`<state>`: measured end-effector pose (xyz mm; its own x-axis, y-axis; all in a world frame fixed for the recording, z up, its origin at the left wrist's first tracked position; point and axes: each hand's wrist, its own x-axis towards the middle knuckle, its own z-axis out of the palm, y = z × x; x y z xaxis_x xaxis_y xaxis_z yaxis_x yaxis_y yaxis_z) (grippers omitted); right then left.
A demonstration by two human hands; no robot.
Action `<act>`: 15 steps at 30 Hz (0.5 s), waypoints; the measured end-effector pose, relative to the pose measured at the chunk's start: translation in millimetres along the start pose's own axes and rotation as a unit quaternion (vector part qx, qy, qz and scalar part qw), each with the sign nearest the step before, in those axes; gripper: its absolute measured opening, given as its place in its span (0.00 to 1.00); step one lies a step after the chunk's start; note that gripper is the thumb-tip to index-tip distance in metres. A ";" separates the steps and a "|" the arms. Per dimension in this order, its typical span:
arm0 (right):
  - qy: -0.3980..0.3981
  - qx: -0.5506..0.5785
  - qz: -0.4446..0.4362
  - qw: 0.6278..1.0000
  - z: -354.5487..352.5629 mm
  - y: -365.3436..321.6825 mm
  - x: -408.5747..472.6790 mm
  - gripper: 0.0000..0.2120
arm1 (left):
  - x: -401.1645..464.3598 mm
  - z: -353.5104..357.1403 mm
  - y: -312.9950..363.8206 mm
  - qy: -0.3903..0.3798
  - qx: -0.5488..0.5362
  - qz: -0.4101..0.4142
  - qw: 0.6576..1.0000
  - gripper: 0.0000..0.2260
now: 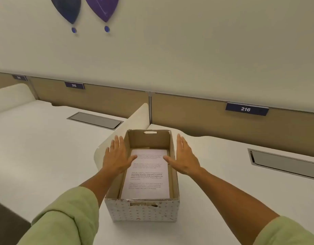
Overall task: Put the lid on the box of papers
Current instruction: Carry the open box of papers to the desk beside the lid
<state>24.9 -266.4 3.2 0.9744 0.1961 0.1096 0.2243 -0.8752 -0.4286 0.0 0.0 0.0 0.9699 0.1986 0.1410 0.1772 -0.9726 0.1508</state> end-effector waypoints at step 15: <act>-0.148 0.315 0.246 0.905 55.5 1.2 -6.4 0.33 | 5.6 29.9 -14.2 -0.109 -0.161 -0.165 0.967 0.23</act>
<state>19.6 -244.1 -47.8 0.8977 0.0440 -0.4383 -0.3655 -0.4810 -0.7969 7.9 11.3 -30.6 0.8883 0.4268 -0.1698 0.4549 -0.7661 0.4541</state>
